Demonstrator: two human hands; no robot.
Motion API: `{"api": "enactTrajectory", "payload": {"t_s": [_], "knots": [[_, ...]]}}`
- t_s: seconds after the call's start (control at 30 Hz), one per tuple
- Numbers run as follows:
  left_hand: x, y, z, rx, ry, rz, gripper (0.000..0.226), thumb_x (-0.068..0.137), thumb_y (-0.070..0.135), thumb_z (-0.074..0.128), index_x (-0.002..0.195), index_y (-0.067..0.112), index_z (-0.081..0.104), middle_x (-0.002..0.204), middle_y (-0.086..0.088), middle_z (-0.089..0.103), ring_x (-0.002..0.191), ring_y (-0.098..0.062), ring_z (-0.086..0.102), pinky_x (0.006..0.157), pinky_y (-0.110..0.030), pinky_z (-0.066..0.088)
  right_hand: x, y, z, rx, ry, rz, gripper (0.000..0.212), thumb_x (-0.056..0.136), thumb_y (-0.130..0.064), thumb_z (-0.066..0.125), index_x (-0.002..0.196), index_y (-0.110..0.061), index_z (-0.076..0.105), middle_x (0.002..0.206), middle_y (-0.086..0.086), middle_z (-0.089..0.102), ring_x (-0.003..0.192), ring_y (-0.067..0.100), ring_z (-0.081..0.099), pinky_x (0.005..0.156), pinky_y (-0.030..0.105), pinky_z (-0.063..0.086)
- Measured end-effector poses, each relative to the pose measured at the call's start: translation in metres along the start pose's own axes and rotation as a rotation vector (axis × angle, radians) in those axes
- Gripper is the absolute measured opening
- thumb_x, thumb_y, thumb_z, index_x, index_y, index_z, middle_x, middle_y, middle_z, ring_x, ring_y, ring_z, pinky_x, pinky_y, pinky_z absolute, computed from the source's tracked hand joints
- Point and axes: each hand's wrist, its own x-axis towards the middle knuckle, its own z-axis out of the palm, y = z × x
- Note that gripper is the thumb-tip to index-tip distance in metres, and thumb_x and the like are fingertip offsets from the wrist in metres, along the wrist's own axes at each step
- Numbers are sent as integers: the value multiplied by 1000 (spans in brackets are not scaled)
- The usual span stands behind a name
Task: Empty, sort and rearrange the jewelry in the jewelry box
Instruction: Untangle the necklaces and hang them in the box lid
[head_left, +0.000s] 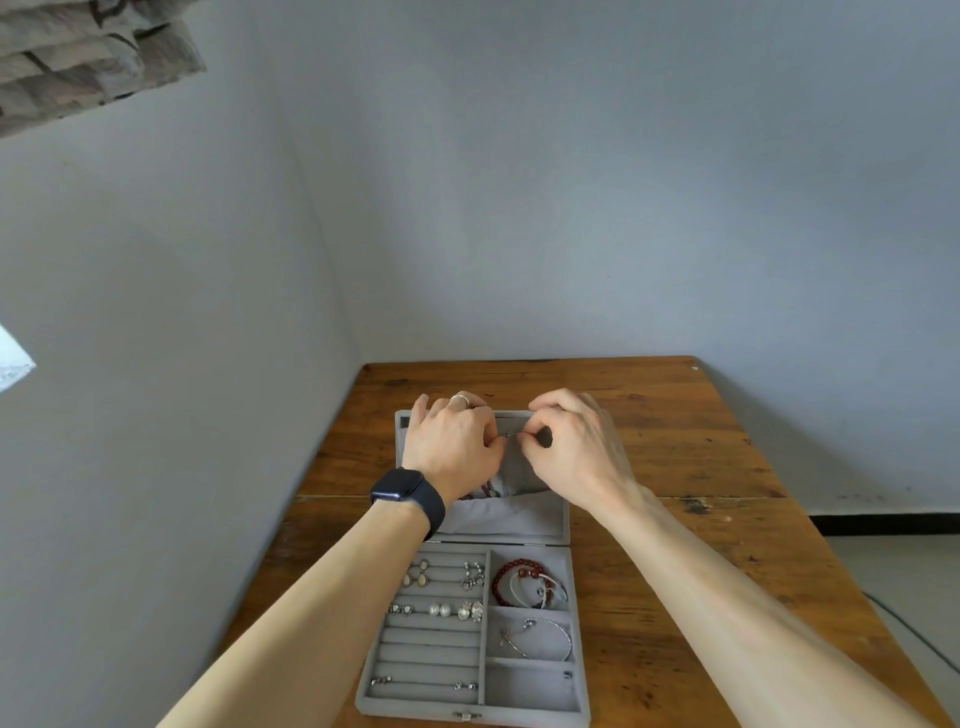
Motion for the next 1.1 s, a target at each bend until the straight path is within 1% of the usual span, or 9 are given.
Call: {"api": "enactTrajectory", "payload": {"t_s": [0.1,0.43,0.63,0.73,0.8,0.87,0.93,1.0,1.1], "knots": [[0,4,3,24,31,-22,25,93,42,52,86,25,69,120,4,63,106,-24,58,108,-43,34,0,-2,3,-2,61,1,11,88,-24,70,86,-16,75,110,-4,67,102,25,58,85,39,49],[2,9,5,94,5,-64,27,94,38,49,101,20,68,124,-1,59,111,-26,56,106,-44,36,4,-12,14,-59,123,63,11,82,-22,72,76,-13,71,101,-1,67,92,28,56,74,38,51],[1,5,6,119,-44,-8,22,88,45,61,96,26,69,134,1,52,116,-25,52,108,-44,32,-2,-3,6,-68,-15,-51,6,81,-19,75,76,-15,76,119,3,63,105,30,53,87,41,49],[-3,-1,3,73,-49,47,19,82,45,67,84,30,55,129,3,54,114,-24,52,108,-41,32,-12,5,4,-16,-68,-75,8,84,-23,75,90,-19,78,136,3,55,124,24,46,100,34,44],[-4,-5,0,44,-9,63,25,83,39,66,87,28,45,113,4,58,105,-24,55,102,-38,37,-22,9,6,103,-5,-33,16,82,-20,76,97,-18,72,140,2,51,131,20,44,102,25,36],[-3,-7,-2,-6,33,44,29,85,39,66,95,26,42,101,4,58,98,-23,57,96,-37,40,-32,9,11,225,107,67,32,79,-17,79,106,-18,61,135,2,50,127,16,47,101,14,31],[-3,-8,-2,-38,39,28,39,86,43,67,111,24,42,108,3,63,101,-23,58,96,-38,40,-42,8,18,385,133,224,49,79,-19,80,117,-24,48,127,-2,50,117,13,50,90,2,31],[-2,-6,0,-30,27,31,56,86,49,67,129,24,39,123,1,63,112,-25,58,100,-41,40,-49,4,25,506,71,330,63,81,-22,80,124,-36,35,119,-6,51,106,12,54,77,6,38],[1,-4,5,37,23,28,65,88,54,64,141,28,38,134,-2,56,122,-26,53,104,-43,38,-54,-1,37,552,88,385,81,81,-18,81,136,-36,23,112,-7,56,94,14,61,69,9,41]]}}
